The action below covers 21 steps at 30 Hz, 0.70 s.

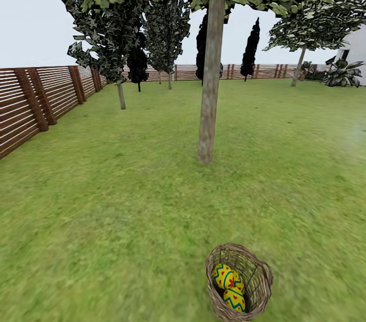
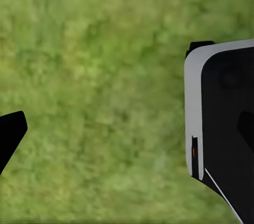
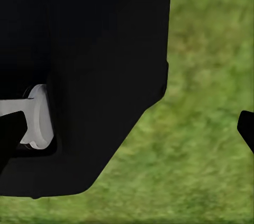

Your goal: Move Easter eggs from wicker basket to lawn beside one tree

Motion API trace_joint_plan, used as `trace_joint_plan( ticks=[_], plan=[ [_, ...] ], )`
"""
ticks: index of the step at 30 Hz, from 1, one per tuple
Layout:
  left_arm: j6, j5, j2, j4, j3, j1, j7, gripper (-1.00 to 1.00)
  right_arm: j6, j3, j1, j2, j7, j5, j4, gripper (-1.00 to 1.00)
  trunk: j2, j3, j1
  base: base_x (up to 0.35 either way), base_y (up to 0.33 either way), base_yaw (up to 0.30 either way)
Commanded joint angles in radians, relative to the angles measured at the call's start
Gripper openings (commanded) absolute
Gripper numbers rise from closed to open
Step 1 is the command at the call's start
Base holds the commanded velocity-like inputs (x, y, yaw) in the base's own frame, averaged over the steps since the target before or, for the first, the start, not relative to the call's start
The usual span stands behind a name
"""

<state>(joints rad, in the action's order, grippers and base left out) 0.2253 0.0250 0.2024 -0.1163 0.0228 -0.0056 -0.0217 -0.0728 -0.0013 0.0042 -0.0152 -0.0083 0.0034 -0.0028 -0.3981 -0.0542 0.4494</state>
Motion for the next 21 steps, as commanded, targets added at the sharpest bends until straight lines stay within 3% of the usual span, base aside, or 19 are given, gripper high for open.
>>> trace_joint_plan(
  ticks=[1,21],
  plan=[
    [0.003,0.003,0.001,0.0,0.001,-0.001,-0.001,1.0,-0.003,0.0,0.0,0.0,-0.001,0.0,0.0,1.0,-0.002,-0.002,0.001,0.001,0.002,0.0],
    [0.003,0.0,-0.001,-0.01,0.0,-0.001,0.051,1.0,-0.003,0.0,-0.001,0.0,-0.001,0.0,0.0,1.0,-0.002,-0.002,0.001,0.0,0.0,0.0]
  ],
)
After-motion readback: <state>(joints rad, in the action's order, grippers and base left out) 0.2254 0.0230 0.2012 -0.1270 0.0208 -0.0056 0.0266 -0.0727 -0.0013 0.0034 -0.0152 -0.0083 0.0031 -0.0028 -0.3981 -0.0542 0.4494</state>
